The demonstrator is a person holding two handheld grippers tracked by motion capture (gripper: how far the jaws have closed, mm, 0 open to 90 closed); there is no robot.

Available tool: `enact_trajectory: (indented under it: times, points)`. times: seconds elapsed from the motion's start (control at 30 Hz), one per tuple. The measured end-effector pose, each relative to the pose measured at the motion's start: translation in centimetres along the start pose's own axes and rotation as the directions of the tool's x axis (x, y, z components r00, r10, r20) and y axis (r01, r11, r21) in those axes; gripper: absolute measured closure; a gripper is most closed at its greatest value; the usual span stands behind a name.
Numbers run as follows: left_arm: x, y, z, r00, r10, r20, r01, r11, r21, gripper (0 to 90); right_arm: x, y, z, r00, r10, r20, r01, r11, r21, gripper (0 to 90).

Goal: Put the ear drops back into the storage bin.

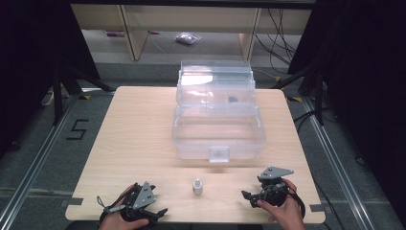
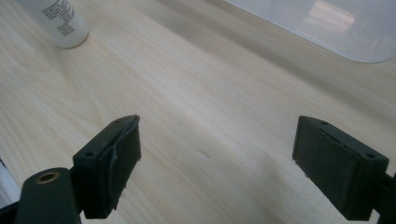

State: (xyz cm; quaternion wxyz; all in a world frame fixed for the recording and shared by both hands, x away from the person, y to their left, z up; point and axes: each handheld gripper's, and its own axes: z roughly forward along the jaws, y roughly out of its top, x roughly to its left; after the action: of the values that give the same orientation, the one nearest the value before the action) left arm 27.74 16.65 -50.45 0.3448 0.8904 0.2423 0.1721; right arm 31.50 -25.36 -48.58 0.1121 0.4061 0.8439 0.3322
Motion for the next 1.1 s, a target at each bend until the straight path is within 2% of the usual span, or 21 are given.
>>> enact_trajectory:
  times: [0.07, 0.1, 0.2, 0.23, 0.3, 0.33, 0.37, 0.4, 0.47, 0.5, 0.53, 0.57, 0.63, 0.67, 0.73, 0.77, 0.9, 0.97, 1.0, 1.07, 1.1]
  points:
    - [-0.1, 0.0, 0.0, 0.9999, -0.016, -0.002, 0.016, 0.9999, -0.002, 15.7, 0.0, 0.0, 0.0, 1.0, -0.004, -0.001, 0.004, 1.0, 0.005, 16.9]
    - [0.0, 0.0, 0.0, 1.0, -0.001, -0.002, 0.001, 1.0, -0.001, 15.7, 0.1, 0.1, 0.0, 1.0, -0.003, -0.005, 0.003, 1.0, 0.005, 17.1]
    - [0.0, 0.0, 0.0, 1.0, 0.002, -0.001, -0.002, 1.0, 0.004, 15.7, 0.1, 0.2, 0.0, 0.9996, -0.029, -0.001, 0.029, 1.0, 0.002, 17.7]
    - [0.0, 0.0, 0.0, 1.0, 0.0, 0.0, 0.0, 1.0, 0.003, 15.7, 0.3, 0.2, 0.1, 1.0, -0.006, -0.004, 0.006, 1.0, 0.0, 17.9]
    - [0.0, 0.0, 0.0, 1.0, -0.001, 0.0, 0.001, 1.0, 0.004, 15.7, 0.2, 0.4, 0.0, 0.9997, -0.023, -0.004, 0.023, 1.0, 0.009, 18.4]
    - [0.0, 0.0, 0.0, 1.0, -0.004, 0.0, 0.004, 1.0, 0.003, 15.7, 0.2, 0.5, 0.1, 0.9991, -0.043, -0.001, 0.043, 0.999, -0.012, 18.7]
    - [0.0, 0.0, 0.0, 1.0, -0.004, 0.0, 0.004, 1.0, 0.004, 15.7, 0.4, 0.6, -0.2, 0.9999, -0.014, -0.009, 0.014, 0.999, 0.029, 19.0]
    - [0.0, 0.0, 0.0, 1.0, -0.002, 0.0, 0.002, 1.0, 0.005, 15.7, 0.3, 0.7, -0.1, 0.9989, -0.046, -0.004, 0.047, 0.999, 0.017, 19.4]
    - [0.0, 0.0, 0.0, 1.0, -0.002, 0.0, 0.002, 1.0, 0.005, 15.7, 0.4, 0.9, -0.2, 0.9992, -0.04, -0.005, 0.04, 0.998, 0.045, 19.8]
    - [0.0, 0.0, 0.0, 1.0, -0.002, 0.0, 0.002, 1.0, 0.005, 15.7, 0.4, 0.9, -0.1, 0.9984, -0.056, -0.004, 0.056, 0.998, 0.042, 19.9]
    - [0.0, 0.0, 0.0, 1.0, -0.003, 0.0, 0.003, 1.0, 0.004, 15.7, 0.6, 1.0, -0.1, 0.9996, -0.027, -0.008, 0.027, 0.998, 0.05, 20.2]
    - [0.0, 0.0, 0.0, 1.0, -0.003, 0.0, 0.003, 1.0, 0.005, 15.7, 0.6, 1.1, 0.0, 0.9979, -0.064, -0.004, 0.064, 0.997, 0.043, 20.5]
    - [0.0, 0.0, 0.0, 0.9999, -0.016, 0.0, 0.016, 0.9999, 0.005, 15.7, 0.7, 1.3, -0.1, 0.9986, -0.05, -0.015, 0.051, 0.997, 0.062, 20.6]
    - [0.0, 0.0, 0.0, 0.9999, -0.014, 0.0, 0.014, 0.9999, 0.006, 15.7, 0.8, 1.4, -0.2, 0.9981, -0.06, -0.012, 0.061, 0.995, 0.074, 20.7]
    - [0.0, 0.0, 0.0, 0.9999, -0.012, 0.0, 0.012, 0.9999, 0.007, 15.7, 0.8, 1.4, -0.1, 0.9973, -0.073, -0.008, 0.074, 0.995, 0.063, 20.8]
    - [0.0, 0.0, 0.0, 1.0, -0.007, -0.001, 0.007, 1.0, 0.006, 15.7, 0.9, 1.6, -0.2, 0.9977, -0.066, -0.015, 0.067, 0.994, 0.083, 20.9]
    - [0.0, 0.0, 0.1, 0.9999, -0.017, 0.001, 0.017, 0.9998, 0.004, 15.7, 1.0, 1.9, -0.2, 0.9965, -0.081, -0.021, 0.082, 0.993, 0.088, 21.1]
    - [0.0, 0.0, 0.0, 1.0, -0.009, -0.003, 0.009, 0.9999, 0.015, 15.7, 1.4, 2.1, -0.2, 0.9976, -0.067, -0.02, 0.068, 0.994, 0.082, 21.1]
    - [0.1, 0.0, 0.0, 1.0, -0.003, -0.001, 0.003, 0.9999, 0.012, 15.7, 1.5, 2.7, -0.3, 0.9954, -0.092, -0.027, 0.094, 0.991, 0.099, 21.1]
    - [0.1, 0.0, 0.0, 1.0, -0.003, -0.003, 0.003, 0.9999, 0.014, 15.7, 1.7, 2.9, -0.2, 0.9933, -0.112, -0.029, 0.114, 0.989, 0.095, 21.1]
    - [0.1, 0.0, 0.0, 1.0, -0.002, -0.002, 0.003, 0.9999, 0.013, 15.7, 1.8, 3.3, -0.2, 0.9923, -0.117, -0.039, 0.121, 0.987, 0.109, 21.1]
